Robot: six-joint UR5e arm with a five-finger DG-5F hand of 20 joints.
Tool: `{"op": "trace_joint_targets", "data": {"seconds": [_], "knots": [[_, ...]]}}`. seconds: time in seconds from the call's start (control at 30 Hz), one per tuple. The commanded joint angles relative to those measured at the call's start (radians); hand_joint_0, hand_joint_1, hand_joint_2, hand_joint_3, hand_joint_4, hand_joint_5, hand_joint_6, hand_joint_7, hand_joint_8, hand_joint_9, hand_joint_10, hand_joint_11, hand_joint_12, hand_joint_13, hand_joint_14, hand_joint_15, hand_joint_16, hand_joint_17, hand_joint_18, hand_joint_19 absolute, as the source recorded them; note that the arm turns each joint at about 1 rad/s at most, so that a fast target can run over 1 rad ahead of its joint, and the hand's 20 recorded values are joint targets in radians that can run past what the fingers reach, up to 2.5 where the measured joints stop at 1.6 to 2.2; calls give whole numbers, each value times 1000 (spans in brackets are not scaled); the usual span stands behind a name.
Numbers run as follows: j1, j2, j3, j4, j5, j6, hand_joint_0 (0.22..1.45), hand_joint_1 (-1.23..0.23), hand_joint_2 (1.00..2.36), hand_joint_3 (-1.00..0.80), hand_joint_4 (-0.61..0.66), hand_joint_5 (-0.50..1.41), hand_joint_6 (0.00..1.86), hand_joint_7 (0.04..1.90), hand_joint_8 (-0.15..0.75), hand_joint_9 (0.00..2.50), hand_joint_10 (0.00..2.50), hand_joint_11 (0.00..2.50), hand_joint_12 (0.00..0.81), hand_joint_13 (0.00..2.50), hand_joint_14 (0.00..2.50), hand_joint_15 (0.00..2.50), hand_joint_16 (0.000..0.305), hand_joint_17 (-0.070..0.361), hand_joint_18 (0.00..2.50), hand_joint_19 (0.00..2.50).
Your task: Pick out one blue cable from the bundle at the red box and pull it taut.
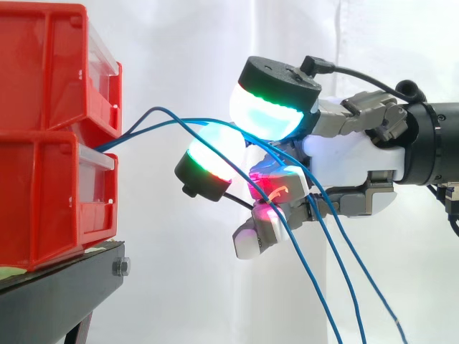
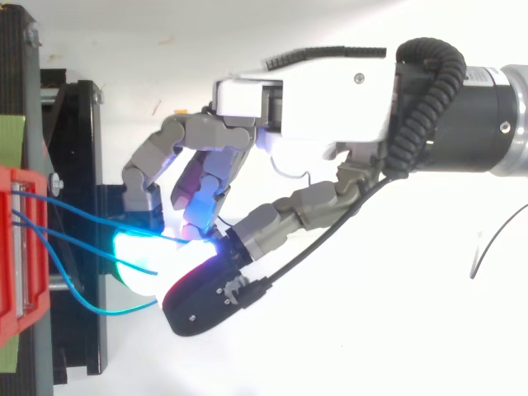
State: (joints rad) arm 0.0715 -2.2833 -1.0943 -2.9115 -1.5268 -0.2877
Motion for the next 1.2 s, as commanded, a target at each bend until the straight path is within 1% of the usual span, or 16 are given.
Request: {"op": "trace_joint_targets", "data": {"seconds": [0.0,0.2,0.3,0.4,0.5,0.57,0.67,0.8,0.83,0.97,1.1,1.17], "knots": [[-1,1,1,-2,-3,1,800,-867,1000,-500,-72,-175,964,875,302,1287,19,1143,313,1119,21,551,28,62,825,295],[-1,1,1,2,-4,1,734,-882,1000,-500,-44,-163,961,872,293,1327,20,1149,309,1141,20,560,27,62,847,307],[1,1,11,0,-4,1,728,-893,1000,-500,-61,-158,957,888,295,1353,21,1162,313,1144,22,561,27,62,848,301],[1,1,19,0,-3,1,753,-931,1000,-500,-80,-156,953,928,286,1360,20,1165,301,1160,20,550,26,59,860,274],[1,-1,27,0,-3,1,770,-948,1000,-500,-27,-176,957,853,268,1313,19,1155,277,1145,20,530,21,47,839,222],[1,1,37,0,-3,-1,779,-958,1000,-500,4,-191,958,794,235,1236,16,1175,263,1112,19,503,18,40,817,177],[-1,1,42,0,-1,-4,789,-966,1000,-500,1,-206,957,766,217,1185,17,1150,251,1077,18,486,16,36,789,133],[2,1,42,3,0,-4,801,-964,1000,-500,-12,-217,954,751,184,1138,15,1134,249,1046,18,476,16,36,763,131],[1,-1,42,3,0,-4,788,-962,1000,-500,-5,-218,953,744,186,1132,14,1121,257,1042,18,480,17,38,756,150],[2,-1,42,-2,0,-4,641,-903,1000,-500,23,-209,939,750,223,1173,17,1135,269,1048,19,521,21,48,763,240],[2,-1,40,-2,0,-4,592,-829,1000,-500,42,-200,928,755,249,1218,17,1123,285,1064,19,524,24,54,771,279],[2,1,42,-2,0,-7,572,-756,1000,-500,53,-195,920,749,255,1243,17,1111,296,1078,20,525,26,59,779,303]]}}
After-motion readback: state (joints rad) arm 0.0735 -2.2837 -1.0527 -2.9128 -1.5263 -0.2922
